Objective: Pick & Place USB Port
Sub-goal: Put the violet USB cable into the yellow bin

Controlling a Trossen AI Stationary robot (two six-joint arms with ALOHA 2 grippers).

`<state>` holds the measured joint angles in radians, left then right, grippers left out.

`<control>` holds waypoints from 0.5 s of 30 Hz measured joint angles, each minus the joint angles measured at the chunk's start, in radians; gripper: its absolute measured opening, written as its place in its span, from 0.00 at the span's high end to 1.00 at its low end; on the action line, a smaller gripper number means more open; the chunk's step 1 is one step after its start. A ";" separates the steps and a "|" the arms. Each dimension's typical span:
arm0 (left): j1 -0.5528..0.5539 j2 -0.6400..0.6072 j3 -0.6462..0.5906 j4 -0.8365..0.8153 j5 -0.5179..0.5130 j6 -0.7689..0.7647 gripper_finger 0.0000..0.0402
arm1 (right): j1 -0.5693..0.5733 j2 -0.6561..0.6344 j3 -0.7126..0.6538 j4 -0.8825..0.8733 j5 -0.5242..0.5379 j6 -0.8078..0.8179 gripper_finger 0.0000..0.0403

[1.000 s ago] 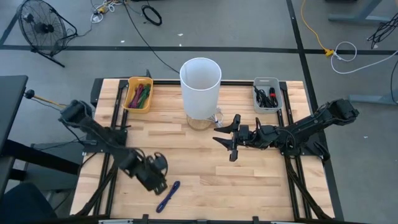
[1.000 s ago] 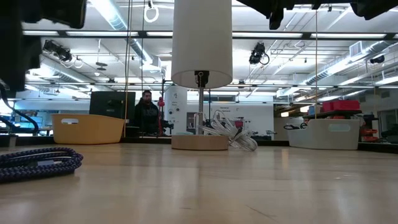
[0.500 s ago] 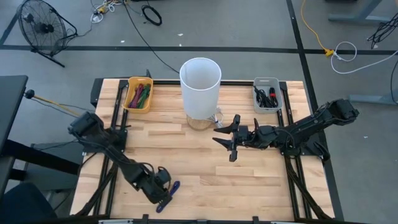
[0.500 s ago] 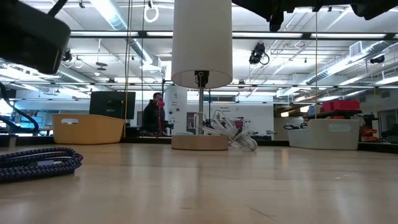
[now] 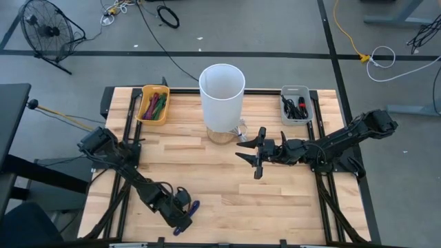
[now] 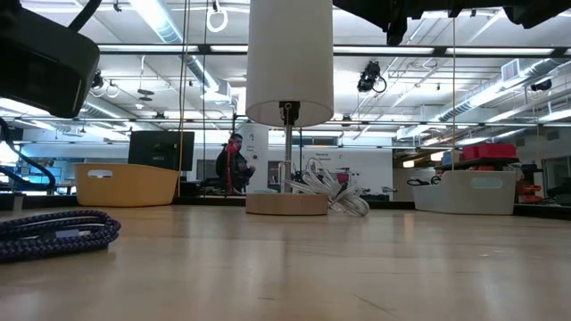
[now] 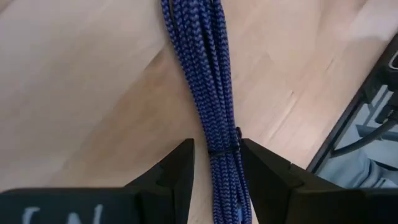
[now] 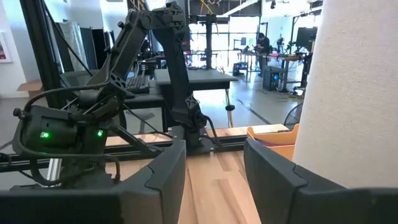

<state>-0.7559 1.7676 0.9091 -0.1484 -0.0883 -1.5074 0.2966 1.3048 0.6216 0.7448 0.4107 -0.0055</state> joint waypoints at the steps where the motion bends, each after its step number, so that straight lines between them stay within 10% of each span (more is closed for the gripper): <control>1: 0.000 0.002 0.000 -0.005 0.000 0.000 0.66 | 0.000 0.000 0.000 0.000 0.000 0.000 0.59; 15: 0.000 0.044 0.031 -0.034 0.081 0.076 0.95 | 0.000 0.000 0.000 -0.003 0.000 0.000 0.59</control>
<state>-0.7559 1.8119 0.9399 -0.1823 -0.0078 -1.4318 0.2966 1.3048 0.6216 0.7418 0.4107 -0.0055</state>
